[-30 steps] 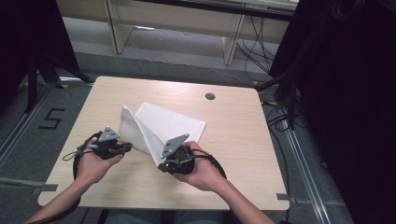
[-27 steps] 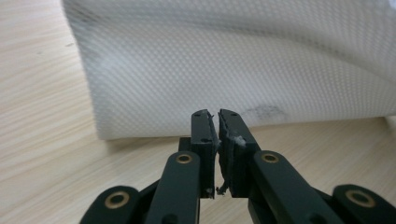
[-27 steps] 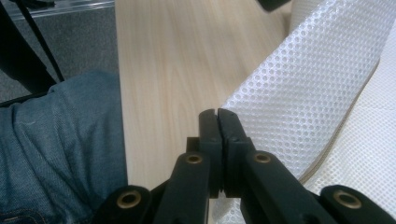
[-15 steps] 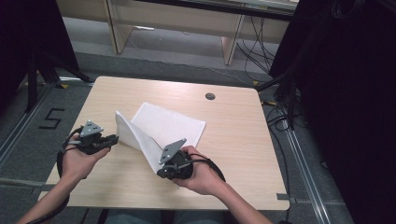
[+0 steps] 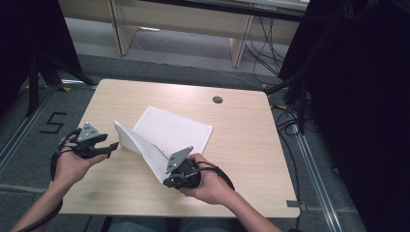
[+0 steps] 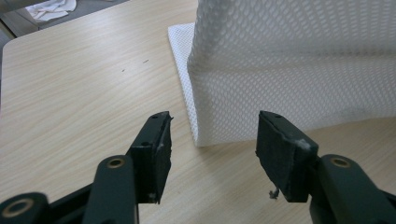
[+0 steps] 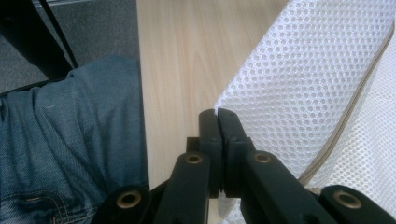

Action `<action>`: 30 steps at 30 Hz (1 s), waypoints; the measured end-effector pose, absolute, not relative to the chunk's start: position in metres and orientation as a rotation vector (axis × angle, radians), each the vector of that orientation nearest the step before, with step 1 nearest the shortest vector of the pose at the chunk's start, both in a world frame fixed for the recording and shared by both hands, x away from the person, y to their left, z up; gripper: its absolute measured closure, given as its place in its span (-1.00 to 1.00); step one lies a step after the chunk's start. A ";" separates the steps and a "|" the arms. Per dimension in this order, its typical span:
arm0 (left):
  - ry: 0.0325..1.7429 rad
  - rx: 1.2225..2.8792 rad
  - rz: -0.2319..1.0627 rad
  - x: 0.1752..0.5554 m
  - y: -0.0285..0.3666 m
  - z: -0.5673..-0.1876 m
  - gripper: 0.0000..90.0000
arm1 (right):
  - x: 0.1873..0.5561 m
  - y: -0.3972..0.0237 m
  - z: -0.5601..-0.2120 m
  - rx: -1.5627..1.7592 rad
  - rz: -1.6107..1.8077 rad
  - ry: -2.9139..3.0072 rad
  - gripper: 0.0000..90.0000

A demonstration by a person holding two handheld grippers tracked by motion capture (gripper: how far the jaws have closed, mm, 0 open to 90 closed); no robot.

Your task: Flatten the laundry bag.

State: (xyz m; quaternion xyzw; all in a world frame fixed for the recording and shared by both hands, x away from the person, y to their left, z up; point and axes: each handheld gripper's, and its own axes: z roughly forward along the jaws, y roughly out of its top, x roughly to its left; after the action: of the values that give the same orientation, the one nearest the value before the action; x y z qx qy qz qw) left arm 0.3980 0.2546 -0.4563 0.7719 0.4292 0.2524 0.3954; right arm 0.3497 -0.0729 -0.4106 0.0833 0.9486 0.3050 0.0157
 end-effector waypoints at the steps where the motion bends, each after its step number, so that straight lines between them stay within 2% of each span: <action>1: 1.084 1.954 0.637 0.398 0.254 -0.457 -0.03 | 0.349 -0.073 -0.411 0.259 0.947 2.950 1.00; 7: 1.068 2.005 0.628 0.391 0.262 -0.457 -0.12 | 0.347 -0.074 -0.413 0.249 0.943 2.966 1.00; 15: 1.053 2.102 0.576 0.372 0.280 -0.462 -0.14 | 0.345 -0.077 -0.415 0.254 0.953 2.973 1.00; 17: 1.080 2.100 0.564 0.368 0.284 -0.462 -0.14 | 0.344 -0.078 -0.415 0.264 0.950 2.981 1.00; 26: 1.333 2.075 0.668 0.359 0.302 -0.465 -0.04 | 0.344 -0.082 -0.425 0.286 0.942 3.003 1.00; 30: 1.371 2.050 0.676 0.360 0.304 -0.468 -0.03 | 0.345 -0.085 -0.430 0.316 0.920 3.018 1.00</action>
State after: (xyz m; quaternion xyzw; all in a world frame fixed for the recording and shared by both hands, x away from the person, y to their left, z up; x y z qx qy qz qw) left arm 0.3600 0.3044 -0.4682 0.7677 0.5133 0.2532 0.2882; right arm 0.3451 -0.0852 -0.4300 0.0996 0.9516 0.2902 -0.0148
